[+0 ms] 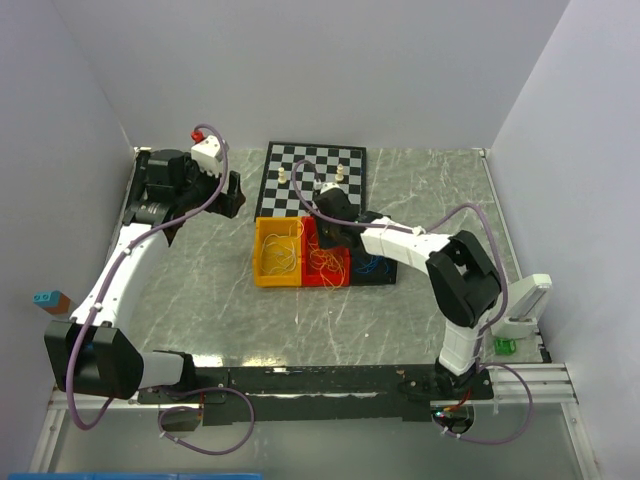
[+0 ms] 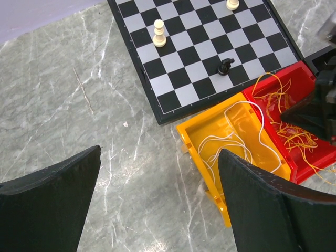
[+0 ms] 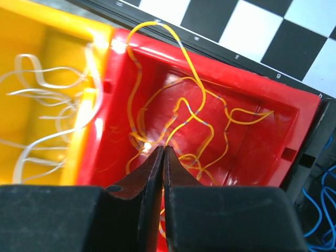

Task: Untangle the cables

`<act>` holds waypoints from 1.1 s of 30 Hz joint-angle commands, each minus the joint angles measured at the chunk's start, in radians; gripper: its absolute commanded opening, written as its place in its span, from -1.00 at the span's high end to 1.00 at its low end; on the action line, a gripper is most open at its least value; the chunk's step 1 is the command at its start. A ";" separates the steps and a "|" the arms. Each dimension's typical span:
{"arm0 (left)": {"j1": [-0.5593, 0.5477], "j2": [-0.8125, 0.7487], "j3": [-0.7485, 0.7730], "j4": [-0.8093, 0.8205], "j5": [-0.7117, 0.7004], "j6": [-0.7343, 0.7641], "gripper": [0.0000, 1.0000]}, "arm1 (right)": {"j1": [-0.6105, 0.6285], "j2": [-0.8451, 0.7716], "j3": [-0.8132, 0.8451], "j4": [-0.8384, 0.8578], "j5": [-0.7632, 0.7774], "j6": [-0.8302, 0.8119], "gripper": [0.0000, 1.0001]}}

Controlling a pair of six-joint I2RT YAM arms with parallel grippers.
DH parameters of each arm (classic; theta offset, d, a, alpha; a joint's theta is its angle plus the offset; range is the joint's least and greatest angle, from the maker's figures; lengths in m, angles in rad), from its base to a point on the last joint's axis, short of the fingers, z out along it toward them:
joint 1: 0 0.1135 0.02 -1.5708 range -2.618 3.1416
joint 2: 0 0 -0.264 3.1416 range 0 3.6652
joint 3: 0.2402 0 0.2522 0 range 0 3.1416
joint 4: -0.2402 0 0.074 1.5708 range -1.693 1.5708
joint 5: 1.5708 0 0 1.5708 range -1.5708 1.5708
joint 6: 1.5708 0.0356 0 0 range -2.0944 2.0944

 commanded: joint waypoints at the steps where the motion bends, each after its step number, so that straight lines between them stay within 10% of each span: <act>1: 0.004 -0.013 0.000 0.034 -0.006 0.004 -0.94 | -0.023 0.029 0.040 0.013 0.050 0.008 0.78; 14: 0.004 0.005 0.027 -0.012 0.003 0.004 -0.93 | -0.038 -0.130 0.033 -0.029 -0.014 0.008 -0.16; 19: 0.004 0.059 0.051 -0.086 0.016 0.033 -0.93 | -0.039 -0.264 -0.020 -0.039 -0.045 -0.013 -0.99; 33: 0.005 0.082 0.024 -0.041 -0.072 -0.053 -0.93 | -0.095 -0.673 -0.254 0.026 -0.033 -0.056 -1.00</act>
